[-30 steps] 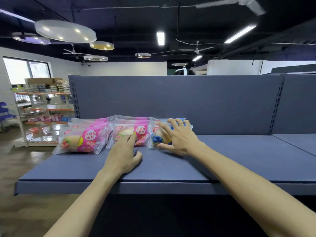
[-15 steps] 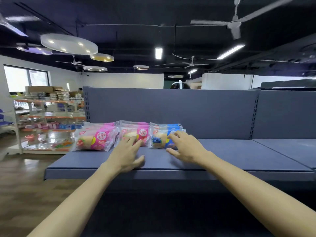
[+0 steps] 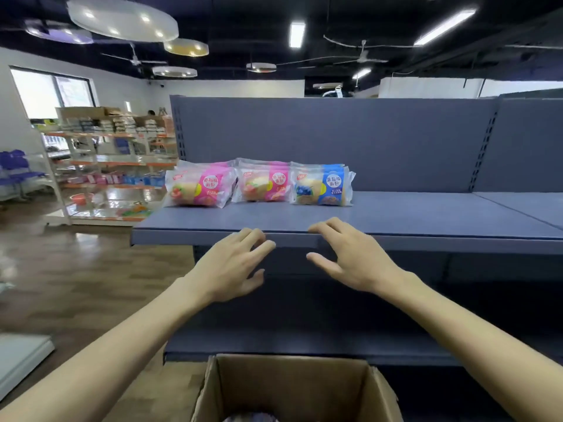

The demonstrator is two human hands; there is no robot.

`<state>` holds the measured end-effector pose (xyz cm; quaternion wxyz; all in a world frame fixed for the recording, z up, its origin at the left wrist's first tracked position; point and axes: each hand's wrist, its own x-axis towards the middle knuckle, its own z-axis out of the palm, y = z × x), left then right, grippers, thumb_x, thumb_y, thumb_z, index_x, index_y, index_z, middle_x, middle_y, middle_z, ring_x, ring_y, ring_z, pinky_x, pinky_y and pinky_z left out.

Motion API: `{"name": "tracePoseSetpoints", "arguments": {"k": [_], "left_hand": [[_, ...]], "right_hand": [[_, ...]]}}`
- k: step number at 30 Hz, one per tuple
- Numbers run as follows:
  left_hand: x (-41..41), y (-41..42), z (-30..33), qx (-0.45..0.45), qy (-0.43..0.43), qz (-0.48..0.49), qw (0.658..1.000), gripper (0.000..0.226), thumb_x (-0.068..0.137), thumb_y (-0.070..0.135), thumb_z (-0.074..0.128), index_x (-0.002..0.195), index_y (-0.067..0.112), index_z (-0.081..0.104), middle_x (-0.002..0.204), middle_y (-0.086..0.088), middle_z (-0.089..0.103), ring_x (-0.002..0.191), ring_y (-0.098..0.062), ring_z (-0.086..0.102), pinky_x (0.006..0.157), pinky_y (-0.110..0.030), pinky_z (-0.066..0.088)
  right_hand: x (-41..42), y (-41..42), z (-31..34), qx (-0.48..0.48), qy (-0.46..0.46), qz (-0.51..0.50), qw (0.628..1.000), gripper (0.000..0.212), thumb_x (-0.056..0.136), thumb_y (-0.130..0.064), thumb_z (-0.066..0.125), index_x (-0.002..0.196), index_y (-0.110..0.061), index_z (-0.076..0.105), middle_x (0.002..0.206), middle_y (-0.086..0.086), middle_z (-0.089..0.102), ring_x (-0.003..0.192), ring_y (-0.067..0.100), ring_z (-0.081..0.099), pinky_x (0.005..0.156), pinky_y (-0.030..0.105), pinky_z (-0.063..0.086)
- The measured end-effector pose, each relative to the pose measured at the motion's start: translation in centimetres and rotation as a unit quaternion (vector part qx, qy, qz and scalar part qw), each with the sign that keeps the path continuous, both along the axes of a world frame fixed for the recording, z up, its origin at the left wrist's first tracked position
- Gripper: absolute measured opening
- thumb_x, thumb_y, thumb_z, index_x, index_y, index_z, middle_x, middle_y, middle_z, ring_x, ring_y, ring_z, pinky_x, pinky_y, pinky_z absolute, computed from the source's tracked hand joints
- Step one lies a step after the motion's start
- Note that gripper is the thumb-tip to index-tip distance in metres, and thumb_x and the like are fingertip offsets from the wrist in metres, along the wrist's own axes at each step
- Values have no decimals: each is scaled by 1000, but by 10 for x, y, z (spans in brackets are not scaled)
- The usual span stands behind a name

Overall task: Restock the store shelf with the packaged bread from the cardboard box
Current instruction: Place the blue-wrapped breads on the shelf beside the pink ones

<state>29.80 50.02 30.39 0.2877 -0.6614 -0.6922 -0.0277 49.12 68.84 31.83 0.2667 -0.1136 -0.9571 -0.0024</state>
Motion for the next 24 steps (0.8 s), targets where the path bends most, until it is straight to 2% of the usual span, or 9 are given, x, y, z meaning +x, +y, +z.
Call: {"name": "tracePoseSetpoints", "arguments": {"k": [5, 11, 14, 16, 20, 24], "left_hand": [[9, -13, -53, -46, -25, 10, 999, 50, 77, 31, 67, 122, 11, 55, 110, -7, 54, 92, -28, 54, 72, -41, 52], [22, -21, -126, -91, -66, 4, 994, 49, 77, 32, 63, 121, 11, 54, 106, -8, 55, 89, -28, 54, 70, -41, 51], [36, -28, -175, -128, -77, -5, 989, 48, 74, 36, 58, 115, 13, 54, 102, -7, 55, 88, -29, 54, 68, -41, 49], [47, -35, -212, -167, -93, 4, 981, 52, 70, 41, 66, 113, 15, 54, 104, -9, 56, 89, -30, 54, 68, -39, 48], [65, -49, -277, -301, -151, 62, 940, 71, 63, 52, 74, 123, 22, 50, 121, -9, 52, 106, -31, 54, 79, -43, 46], [75, -61, -313, -449, -181, 137, 864, 86, 74, 44, 76, 144, 18, 34, 147, -12, 30, 137, -32, 30, 104, -45, 34]], "right_hand": [[5, -18, -54, -37, -34, 8, 999, 52, 96, -49, 53, 144, -35, 39, 132, -6, 49, 112, 18, 56, 89, 39, 50], [12, -31, -127, -88, -90, -15, 992, 53, 96, -49, 53, 144, -34, 38, 130, -5, 50, 102, 19, 57, 78, 36, 50], [18, -43, -176, -121, -131, -36, 983, 54, 96, -48, 53, 145, -32, 37, 127, -2, 50, 104, 23, 58, 79, 38, 51], [26, -54, -214, -157, -169, -54, 972, 55, 95, -48, 53, 144, -31, 37, 127, 0, 50, 108, 26, 58, 80, 38, 50], [53, -76, -284, -237, -266, -80, 931, 59, 94, -47, 54, 146, -33, 31, 125, 1, 49, 109, 26, 59, 80, 38, 51], [73, -87, -326, -270, -354, -103, 889, 66, 95, -49, 52, 152, -32, 25, 131, 4, 48, 115, 30, 58, 86, 39, 50]]}}
